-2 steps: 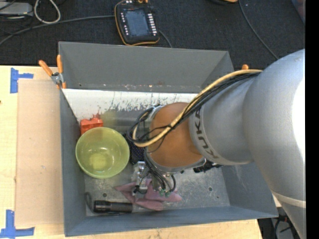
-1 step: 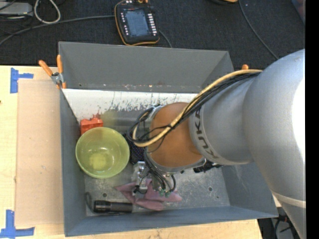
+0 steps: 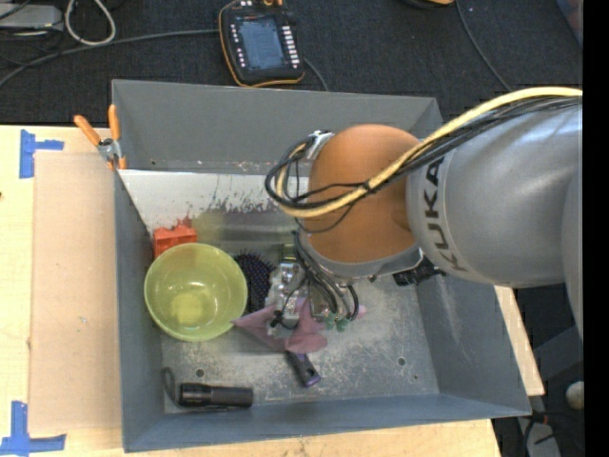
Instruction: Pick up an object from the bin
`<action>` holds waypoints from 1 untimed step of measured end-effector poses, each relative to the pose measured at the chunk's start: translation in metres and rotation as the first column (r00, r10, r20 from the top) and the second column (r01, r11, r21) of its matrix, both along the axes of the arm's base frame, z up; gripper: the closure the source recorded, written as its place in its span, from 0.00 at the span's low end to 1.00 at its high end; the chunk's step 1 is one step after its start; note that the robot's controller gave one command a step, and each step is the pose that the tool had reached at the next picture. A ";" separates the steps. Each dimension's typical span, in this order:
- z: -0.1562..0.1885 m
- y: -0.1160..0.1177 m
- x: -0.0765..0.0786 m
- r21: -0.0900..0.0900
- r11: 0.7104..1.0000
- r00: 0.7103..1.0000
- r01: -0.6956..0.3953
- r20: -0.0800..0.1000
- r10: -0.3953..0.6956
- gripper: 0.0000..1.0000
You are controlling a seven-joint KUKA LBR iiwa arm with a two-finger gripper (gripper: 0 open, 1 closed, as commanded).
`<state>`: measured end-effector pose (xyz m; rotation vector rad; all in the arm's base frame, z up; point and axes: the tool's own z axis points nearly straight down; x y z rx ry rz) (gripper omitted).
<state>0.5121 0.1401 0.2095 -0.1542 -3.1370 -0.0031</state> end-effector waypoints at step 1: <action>0.053 -0.004 -0.024 -0.002 1.000 1.000 -0.026 -0.008 0.026 1.00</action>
Offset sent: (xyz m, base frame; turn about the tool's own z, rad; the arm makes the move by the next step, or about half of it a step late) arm -0.0100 0.0150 0.0151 -0.0260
